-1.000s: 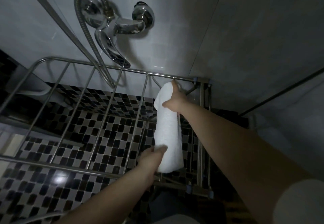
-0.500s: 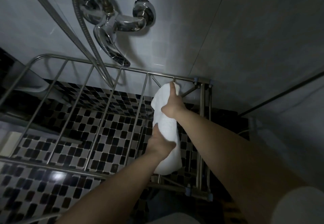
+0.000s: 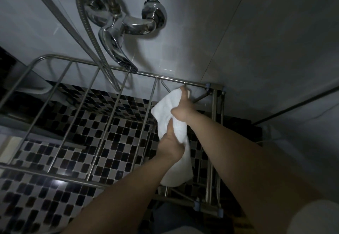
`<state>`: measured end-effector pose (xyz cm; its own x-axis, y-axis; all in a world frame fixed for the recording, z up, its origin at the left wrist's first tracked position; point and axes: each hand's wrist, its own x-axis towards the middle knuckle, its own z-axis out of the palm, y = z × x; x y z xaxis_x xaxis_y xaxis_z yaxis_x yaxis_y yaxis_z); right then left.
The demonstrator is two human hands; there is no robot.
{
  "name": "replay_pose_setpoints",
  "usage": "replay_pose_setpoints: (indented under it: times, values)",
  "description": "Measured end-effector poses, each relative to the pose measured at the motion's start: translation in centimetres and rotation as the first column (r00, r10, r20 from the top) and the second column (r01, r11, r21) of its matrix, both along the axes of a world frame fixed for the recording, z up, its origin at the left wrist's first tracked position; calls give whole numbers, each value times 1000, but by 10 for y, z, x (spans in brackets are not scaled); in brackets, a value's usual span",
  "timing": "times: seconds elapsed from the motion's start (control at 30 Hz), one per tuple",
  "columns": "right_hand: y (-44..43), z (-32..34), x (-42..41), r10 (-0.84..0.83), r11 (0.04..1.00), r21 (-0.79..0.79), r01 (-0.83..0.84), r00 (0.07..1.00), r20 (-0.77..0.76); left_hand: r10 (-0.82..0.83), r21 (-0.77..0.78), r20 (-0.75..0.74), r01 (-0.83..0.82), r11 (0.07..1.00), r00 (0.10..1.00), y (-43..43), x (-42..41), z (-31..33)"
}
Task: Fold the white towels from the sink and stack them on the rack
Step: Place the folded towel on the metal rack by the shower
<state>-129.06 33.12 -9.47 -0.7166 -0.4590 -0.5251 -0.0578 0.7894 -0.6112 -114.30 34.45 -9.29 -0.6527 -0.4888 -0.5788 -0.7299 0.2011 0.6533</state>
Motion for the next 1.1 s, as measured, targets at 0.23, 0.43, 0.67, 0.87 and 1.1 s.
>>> replay_pose_setpoints:
  times: [0.23, 0.43, 0.67, 0.87, 1.1]
  values:
    - [6, 2, 1, -21, 1000, -23, 19, 996, -85, 101, 45, 55, -103, 994, 993, -14, -27, -2]
    - [6, 4, -2, 70, 998, 4, -70, 995, -78, 68, -52, 24, -67, 996, 997, -9, -29, -5]
    - [10, -2, -9, -134, 982, -122, 141, 989, 70, 19, 57, 38, -21, 998, 999, 3, 19, -7]
    - [3, -6, -5, -147, 985, -90, 149, 989, 29, 66, 155, -28, -61, 986, 997, 1, 25, -13]
    - [19, 1, 5, -194, 965, -175, 196, 981, 29, 194, 215, -35, -182, 960, 980, -26, 48, -7]
